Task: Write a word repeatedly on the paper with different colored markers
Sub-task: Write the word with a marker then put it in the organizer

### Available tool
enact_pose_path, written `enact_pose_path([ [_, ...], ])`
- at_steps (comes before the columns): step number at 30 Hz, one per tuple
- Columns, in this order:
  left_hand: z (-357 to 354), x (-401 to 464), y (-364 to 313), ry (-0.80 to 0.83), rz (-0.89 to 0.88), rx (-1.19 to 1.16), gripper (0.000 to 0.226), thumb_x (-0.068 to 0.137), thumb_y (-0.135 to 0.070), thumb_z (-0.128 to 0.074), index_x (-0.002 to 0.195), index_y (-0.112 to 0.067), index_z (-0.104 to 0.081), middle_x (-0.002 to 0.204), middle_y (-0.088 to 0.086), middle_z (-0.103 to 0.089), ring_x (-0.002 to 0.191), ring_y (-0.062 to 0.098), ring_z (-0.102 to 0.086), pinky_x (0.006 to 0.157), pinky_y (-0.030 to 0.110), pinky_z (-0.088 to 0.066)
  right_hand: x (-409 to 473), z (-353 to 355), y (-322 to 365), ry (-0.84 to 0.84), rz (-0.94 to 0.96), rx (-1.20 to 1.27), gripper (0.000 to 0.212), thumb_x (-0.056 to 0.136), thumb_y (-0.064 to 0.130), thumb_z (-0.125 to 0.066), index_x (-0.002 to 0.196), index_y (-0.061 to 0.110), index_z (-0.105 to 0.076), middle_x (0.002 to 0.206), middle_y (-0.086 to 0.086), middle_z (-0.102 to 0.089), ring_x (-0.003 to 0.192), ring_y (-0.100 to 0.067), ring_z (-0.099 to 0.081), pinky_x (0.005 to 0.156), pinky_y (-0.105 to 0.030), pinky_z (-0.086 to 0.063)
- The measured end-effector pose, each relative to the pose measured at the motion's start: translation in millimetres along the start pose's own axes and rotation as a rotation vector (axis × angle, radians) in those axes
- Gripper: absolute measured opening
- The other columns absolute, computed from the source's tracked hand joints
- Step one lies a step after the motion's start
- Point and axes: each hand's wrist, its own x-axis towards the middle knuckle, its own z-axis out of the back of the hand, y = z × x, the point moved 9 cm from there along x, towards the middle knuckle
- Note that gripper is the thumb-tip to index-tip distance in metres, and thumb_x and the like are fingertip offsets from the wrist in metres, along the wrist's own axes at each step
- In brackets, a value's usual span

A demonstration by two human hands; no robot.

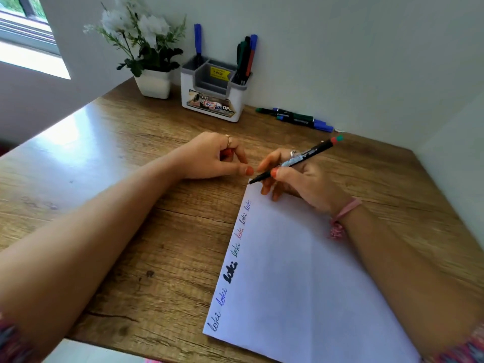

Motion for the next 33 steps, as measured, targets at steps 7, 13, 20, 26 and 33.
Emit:
enact_pose_path([
  [7,-14,3,-3,0.088,-0.035,0.001,0.029,0.072,-0.048,-0.073,0.092,-0.029,-0.067,0.064,-0.010,-0.054,0.057,-0.004,-0.049,0.053,0.009,-0.038,2,-6,-2,-0.005,0.020,-0.163,0.013,0.075,0.000,-0.056,0.079,0.012,-0.059,0.061,0.004,-0.067,0.053,-0.011,-0.060,0.053,-0.023,-0.051],
  [13,-16,4,0,0.111,-0.002,-0.059,0.027,0.066,-0.050,-0.075,0.083,-0.032,-0.064,0.063,-0.010,-0.055,0.053,-0.003,-0.048,0.050,0.009,-0.036,4,-5,-3,-0.059,0.031,-0.198,0.009,0.070,0.002,-0.055,0.072,0.011,-0.055,0.048,0.004,-0.056,0.041,-0.006,-0.051,0.044,-0.019,-0.041],
  [20,-17,5,2,0.123,0.024,-0.082,0.027,0.063,-0.050,-0.077,0.078,-0.031,-0.066,0.064,-0.011,-0.056,0.054,-0.004,-0.047,0.049,0.007,-0.036,5,-8,-6,-0.012,0.004,-0.223,0.009,0.070,0.004,-0.055,0.070,0.013,-0.056,0.049,0.009,-0.056,0.043,-0.004,-0.049,0.045,-0.016,-0.040],
  [26,-21,5,5,0.157,0.045,-0.086,0.022,0.066,-0.046,-0.076,0.077,-0.030,-0.068,0.071,-0.005,-0.063,0.057,-0.001,-0.049,0.051,0.010,-0.038,6,-8,-6,-0.030,0.026,-0.227,0.011,0.074,0.003,-0.056,0.073,0.014,-0.058,0.061,0.007,-0.063,0.049,-0.005,-0.055,0.049,-0.017,-0.044],
  [33,-21,4,3,0.162,0.052,-0.116,0.024,0.064,-0.047,-0.076,0.077,-0.027,-0.071,0.067,-0.008,-0.062,0.056,-0.001,-0.048,0.054,0.014,-0.039,6,-7,-8,-0.022,0.019,-0.224,0.008,0.072,0.004,-0.055,0.071,0.013,-0.055,0.054,0.009,-0.058,0.047,-0.006,-0.051,0.047,-0.019,-0.042],
])
